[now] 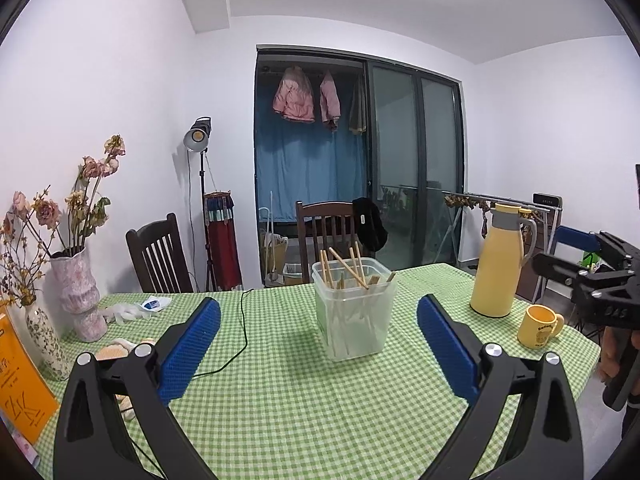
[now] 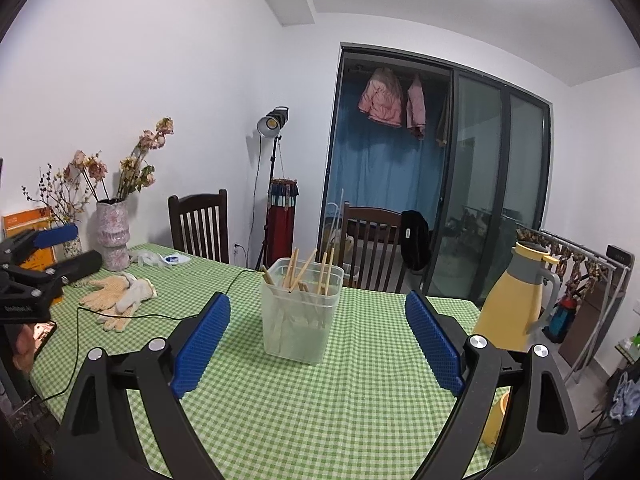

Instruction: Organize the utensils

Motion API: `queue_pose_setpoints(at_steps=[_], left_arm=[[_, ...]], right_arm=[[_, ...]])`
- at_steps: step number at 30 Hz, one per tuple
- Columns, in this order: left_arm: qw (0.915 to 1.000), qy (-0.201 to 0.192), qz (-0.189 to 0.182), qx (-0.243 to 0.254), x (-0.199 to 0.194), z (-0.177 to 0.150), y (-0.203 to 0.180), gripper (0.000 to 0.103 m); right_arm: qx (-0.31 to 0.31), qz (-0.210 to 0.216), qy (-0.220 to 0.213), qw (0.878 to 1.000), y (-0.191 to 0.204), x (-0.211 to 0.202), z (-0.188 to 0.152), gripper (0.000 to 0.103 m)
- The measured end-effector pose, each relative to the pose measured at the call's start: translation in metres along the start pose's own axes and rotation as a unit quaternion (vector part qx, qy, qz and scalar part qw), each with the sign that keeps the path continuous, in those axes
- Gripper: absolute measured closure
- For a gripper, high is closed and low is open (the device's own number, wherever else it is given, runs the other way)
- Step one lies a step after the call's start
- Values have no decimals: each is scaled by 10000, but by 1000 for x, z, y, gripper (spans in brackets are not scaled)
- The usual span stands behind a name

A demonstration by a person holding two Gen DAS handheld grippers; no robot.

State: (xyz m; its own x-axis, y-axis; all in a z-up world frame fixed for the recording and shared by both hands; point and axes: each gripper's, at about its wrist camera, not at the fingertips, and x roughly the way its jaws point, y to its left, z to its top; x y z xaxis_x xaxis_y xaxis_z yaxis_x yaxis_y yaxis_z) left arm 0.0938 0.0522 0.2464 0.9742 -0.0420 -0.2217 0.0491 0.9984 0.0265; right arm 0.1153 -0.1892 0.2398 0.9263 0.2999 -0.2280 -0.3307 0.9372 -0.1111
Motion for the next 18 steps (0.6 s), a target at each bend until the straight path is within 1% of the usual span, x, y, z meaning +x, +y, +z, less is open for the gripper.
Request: queue_pose_setpoints(at_steps=[3, 5, 9, 12, 13, 15, 17, 18], left_arm=[[9998, -98, 129, -121, -10, -12, 2, 7], [9997, -135, 119, -186, -17, -21, 2, 7], [9993, -184, 275, -157, -31, -43, -4, 7], [9990, -218, 386, -109, -39, -62, -12, 7], [9988, -185, 451, -94, -40, -73, -16, 7], [9989, -110, 465, -15, -41, -88, -20, 7], [9981, -119, 601, -11, -43, -102, -24, 7], [9981, -149, 601, -58, -45, -110, -26, 7]], right_arm=[[9, 98, -132, 9999, 6, -12, -8, 18], [-90, 124, -228, 9996, 12, -21, -14, 16], [-259, 87, -276, 9992, 26, -33, -31, 16], [-369, -39, -315, 9988, 33, -38, -41, 16], [-366, -63, -315, 9988, 35, -40, -45, 16], [-232, 1, -268, 9994, 35, -43, -54, 16], [-106, 58, -220, 9997, 36, -45, -63, 16], [-101, 50, -217, 9997, 37, -47, -69, 16]])
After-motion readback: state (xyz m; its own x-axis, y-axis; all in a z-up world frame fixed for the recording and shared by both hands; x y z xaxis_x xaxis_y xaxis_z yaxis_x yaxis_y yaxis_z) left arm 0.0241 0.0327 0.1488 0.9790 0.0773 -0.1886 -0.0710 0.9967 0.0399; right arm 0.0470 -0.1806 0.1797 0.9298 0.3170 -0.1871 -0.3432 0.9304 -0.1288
